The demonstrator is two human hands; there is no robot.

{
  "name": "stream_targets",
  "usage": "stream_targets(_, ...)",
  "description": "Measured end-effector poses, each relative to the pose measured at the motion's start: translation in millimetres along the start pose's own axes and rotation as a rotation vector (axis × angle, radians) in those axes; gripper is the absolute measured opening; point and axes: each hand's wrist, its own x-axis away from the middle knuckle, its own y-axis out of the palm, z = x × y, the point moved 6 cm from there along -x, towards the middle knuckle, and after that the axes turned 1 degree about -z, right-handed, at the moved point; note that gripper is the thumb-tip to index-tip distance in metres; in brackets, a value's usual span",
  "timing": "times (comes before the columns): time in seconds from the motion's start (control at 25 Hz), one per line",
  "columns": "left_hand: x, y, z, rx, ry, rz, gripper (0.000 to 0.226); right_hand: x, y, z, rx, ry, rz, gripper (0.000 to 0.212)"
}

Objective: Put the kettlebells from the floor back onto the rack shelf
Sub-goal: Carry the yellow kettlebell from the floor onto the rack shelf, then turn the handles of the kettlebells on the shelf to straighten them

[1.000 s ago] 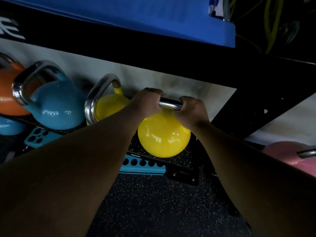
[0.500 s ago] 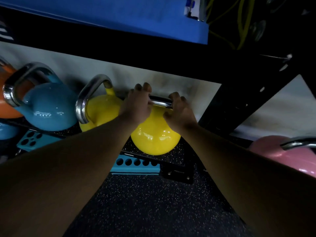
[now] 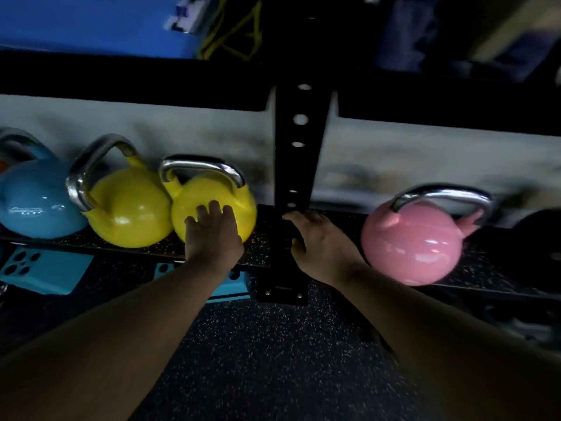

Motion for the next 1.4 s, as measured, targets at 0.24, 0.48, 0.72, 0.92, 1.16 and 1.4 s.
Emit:
stream_targets(0.24,43.1,-32.6,196.5,-0.053,0.45,0.051,0.037,116.5,-82.8,121.4,0.257,0.108,0.02,0.051)
stream_targets(0.48,105.3,-72.3,386.6,-0.032,0.694,0.097,0.033,250.2,-185.6,259.7,0.398,0.331,0.08,0.053)
stream_targets(0.72,122.5,-116.6,526.0,0.055,0.843,0.172,0.03,320.2,-265.8,375.5,0.487,0.496,0.122,0.048)
stream_targets(0.92,85.6,-126.6,612.0,0.17,0.813,0.171,0.037,304.7,-298.6,450.4,0.495,0.572,0.193,0.039)
stream_targets(1.16,39.4,-106.2,683.6,0.57,0.591,0.006,0.046,253.9,-317.6,522.7,0.346,0.603,0.225,0.056)
stream_targets(1.4,48.8,-70.3,714.8,0.928,0.245,-0.022,0.06,233.8,-308.2,562.1,0.053,0.542,0.203,0.047)
